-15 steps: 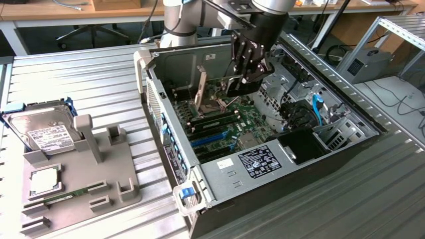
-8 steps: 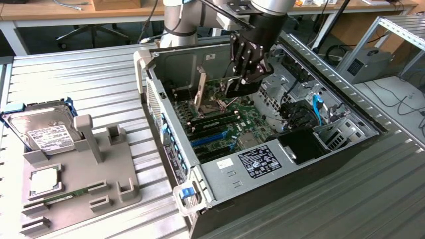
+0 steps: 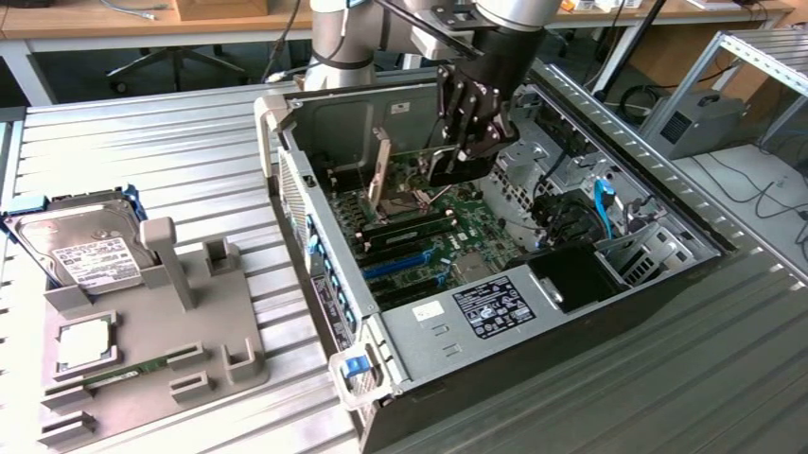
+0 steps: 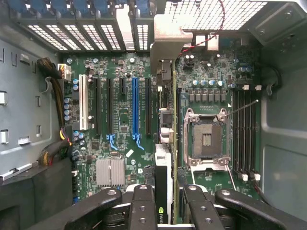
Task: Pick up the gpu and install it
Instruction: 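Insert the gpu into the slot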
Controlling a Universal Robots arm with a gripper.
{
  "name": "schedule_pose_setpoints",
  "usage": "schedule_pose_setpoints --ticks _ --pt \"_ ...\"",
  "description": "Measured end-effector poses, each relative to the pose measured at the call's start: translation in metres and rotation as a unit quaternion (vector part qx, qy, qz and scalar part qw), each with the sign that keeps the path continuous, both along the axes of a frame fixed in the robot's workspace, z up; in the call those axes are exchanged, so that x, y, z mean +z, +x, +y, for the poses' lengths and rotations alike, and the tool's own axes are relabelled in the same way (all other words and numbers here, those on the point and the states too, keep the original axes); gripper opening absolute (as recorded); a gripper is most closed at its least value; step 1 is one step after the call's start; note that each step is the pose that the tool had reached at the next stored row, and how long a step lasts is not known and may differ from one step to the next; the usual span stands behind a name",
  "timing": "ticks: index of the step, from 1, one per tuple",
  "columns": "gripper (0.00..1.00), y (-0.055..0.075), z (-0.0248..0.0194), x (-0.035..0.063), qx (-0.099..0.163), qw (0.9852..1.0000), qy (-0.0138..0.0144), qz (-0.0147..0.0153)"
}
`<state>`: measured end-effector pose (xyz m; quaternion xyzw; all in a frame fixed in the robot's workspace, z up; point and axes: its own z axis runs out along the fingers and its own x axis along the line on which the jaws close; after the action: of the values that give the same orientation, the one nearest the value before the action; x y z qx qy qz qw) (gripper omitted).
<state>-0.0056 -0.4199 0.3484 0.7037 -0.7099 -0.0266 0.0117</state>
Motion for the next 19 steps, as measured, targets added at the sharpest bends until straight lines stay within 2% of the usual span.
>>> schedule_pose_setpoints --ticks 19 --pt "0.27 0.000 0.0000 -0.0103 0.000 1.0000 -0.0001 0.0000"
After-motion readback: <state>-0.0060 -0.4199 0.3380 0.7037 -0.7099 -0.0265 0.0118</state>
